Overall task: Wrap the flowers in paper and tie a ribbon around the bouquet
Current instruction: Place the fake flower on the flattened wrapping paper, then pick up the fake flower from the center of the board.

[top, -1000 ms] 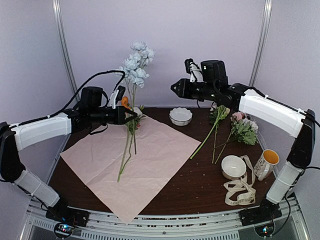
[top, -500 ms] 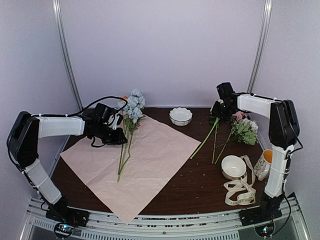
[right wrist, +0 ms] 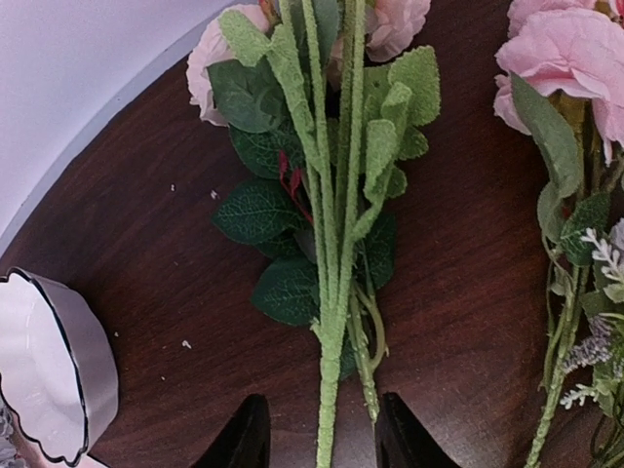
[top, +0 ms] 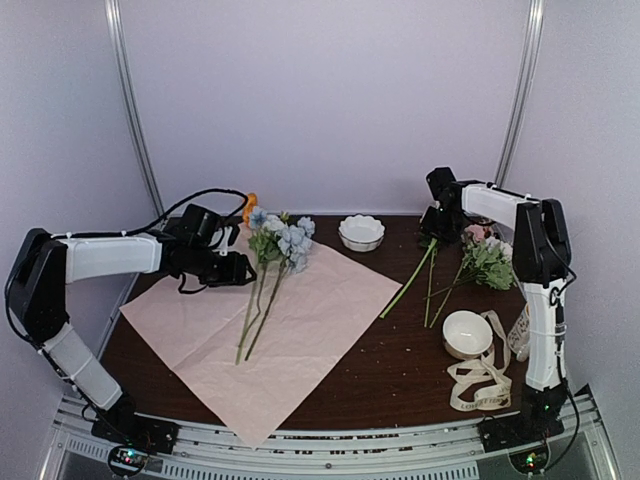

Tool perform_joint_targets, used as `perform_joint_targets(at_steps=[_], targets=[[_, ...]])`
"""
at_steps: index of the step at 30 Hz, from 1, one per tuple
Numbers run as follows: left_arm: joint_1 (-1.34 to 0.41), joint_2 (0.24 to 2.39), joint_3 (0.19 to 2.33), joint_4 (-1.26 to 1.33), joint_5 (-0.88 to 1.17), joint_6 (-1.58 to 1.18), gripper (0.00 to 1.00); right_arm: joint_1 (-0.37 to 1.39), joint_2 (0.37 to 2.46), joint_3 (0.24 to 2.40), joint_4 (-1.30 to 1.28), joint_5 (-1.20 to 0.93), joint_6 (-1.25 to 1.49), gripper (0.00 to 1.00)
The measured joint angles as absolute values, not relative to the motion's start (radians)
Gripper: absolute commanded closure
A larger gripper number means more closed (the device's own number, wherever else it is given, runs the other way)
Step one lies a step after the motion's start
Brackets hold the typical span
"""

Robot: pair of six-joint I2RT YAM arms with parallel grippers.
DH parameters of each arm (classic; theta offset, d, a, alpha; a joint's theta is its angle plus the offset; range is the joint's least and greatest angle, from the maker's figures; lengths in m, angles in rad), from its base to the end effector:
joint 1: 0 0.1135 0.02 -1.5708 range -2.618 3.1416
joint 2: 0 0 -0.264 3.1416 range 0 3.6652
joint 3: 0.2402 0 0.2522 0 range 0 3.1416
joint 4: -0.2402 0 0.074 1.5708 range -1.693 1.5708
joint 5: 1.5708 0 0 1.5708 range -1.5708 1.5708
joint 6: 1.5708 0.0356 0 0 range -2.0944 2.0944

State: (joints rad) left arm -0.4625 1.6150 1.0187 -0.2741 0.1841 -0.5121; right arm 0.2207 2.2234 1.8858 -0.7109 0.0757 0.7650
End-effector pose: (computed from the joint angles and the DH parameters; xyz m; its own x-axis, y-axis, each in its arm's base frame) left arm 0.2998 -0.1568 0.2060 -0.8632 -0.1079 -0.4933 0.1391 0.8882 -0.4378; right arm 0.4747 0.1038 0.2038 -0.7357 0.5427 -0.4053 0.4547 0.8392 0.2982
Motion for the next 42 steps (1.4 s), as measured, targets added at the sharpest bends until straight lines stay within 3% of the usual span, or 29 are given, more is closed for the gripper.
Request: perform_joint_targets(at_steps=[7, 14, 19, 27, 33, 38, 42], targets=[[-0.463, 1.584, 1.019, -0.287, 0.163, -0.491, 0.38, 0.212, 2.345, 2.027, -0.763, 0.009, 0.776, 0.59], [-0.463, 1.566, 1.019, -0.289, 0.16, -0.464, 0.38, 0.212, 2.379, 2.03, -0.802, -0.072, 0.82, 0.59], [-0.463, 1.556, 1.019, -0.289, 0.161, -0.446, 0.38, 0.212, 2.381, 2.029, -0.809, -0.103, 0.839, 0.72], [-0.463, 1.53, 1.019, -0.292, 0.16, -0.417, 0.37, 0.211, 2.395, 2.026, -0.819, -0.115, 0.844, 0.73], [-0.463, 1.514, 1.019, -0.294, 0.16, -0.409, 0.37, 0.208, 2.411, 2.043, -0.845, -0.131, 0.833, 1.0], [-0.463, 1.488, 1.019, -0.299, 0.16, -0.402, 0.37, 0.2, 2.403, 2.025, -0.829, -0.14, 0.831, 1.0], [-0.463, 1.462, 1.019, -0.312, 0.157, -0.391, 0.23, 0.197, 2.346, 1.938, -0.789, -0.121, 0.839, 1.0]])
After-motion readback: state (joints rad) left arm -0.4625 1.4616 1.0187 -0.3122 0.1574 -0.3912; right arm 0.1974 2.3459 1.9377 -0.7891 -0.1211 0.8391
